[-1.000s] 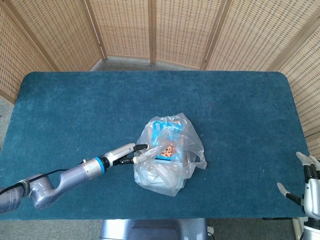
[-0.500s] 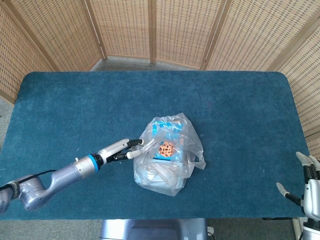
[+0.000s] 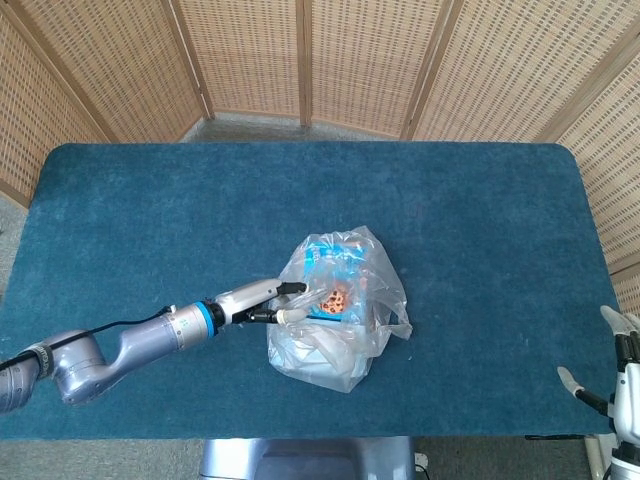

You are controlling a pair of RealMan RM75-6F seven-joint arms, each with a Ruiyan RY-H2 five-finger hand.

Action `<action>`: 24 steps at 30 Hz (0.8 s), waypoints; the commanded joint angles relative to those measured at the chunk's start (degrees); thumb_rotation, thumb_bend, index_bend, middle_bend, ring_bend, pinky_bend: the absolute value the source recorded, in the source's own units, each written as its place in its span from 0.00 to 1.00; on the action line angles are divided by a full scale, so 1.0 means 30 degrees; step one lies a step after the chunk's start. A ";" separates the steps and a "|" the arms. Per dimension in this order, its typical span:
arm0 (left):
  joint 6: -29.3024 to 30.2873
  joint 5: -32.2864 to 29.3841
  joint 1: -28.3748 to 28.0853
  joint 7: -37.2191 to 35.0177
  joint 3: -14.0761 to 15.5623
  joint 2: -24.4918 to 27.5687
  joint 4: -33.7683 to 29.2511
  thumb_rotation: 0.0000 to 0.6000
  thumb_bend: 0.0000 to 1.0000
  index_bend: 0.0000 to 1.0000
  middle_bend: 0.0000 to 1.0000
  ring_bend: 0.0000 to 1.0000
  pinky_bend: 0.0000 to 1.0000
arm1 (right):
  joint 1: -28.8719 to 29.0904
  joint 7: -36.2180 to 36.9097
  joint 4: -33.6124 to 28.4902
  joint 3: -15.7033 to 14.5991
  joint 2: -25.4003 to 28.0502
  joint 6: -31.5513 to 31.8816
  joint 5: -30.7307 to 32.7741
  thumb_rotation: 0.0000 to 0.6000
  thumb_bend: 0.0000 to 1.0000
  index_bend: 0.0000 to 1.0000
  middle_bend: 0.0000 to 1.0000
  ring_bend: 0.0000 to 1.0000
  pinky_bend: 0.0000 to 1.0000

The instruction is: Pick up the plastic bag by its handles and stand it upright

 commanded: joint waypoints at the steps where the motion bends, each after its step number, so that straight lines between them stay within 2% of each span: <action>1: -0.0169 -0.0540 -0.0112 0.0491 -0.0042 0.0211 0.0051 0.00 0.05 0.20 0.17 0.13 0.26 | -0.0003 0.0029 0.0025 0.0003 0.0006 -0.0019 0.0009 1.00 0.13 0.13 0.21 0.14 0.11; 13: -0.1059 -0.1947 -0.0351 0.1998 0.0246 0.0432 0.0234 0.00 0.05 0.20 0.17 0.13 0.26 | 0.0099 -0.0002 0.0049 0.0092 -0.0130 -0.0076 -0.0055 1.00 0.13 0.12 0.21 0.14 0.11; 24: -0.3624 -0.3042 -0.2448 0.2739 -0.0877 -0.0542 0.0700 0.00 0.05 0.20 0.17 0.13 0.27 | -0.0052 0.0259 0.0248 0.0160 -0.0151 0.0176 -0.0021 1.00 0.13 0.12 0.21 0.14 0.11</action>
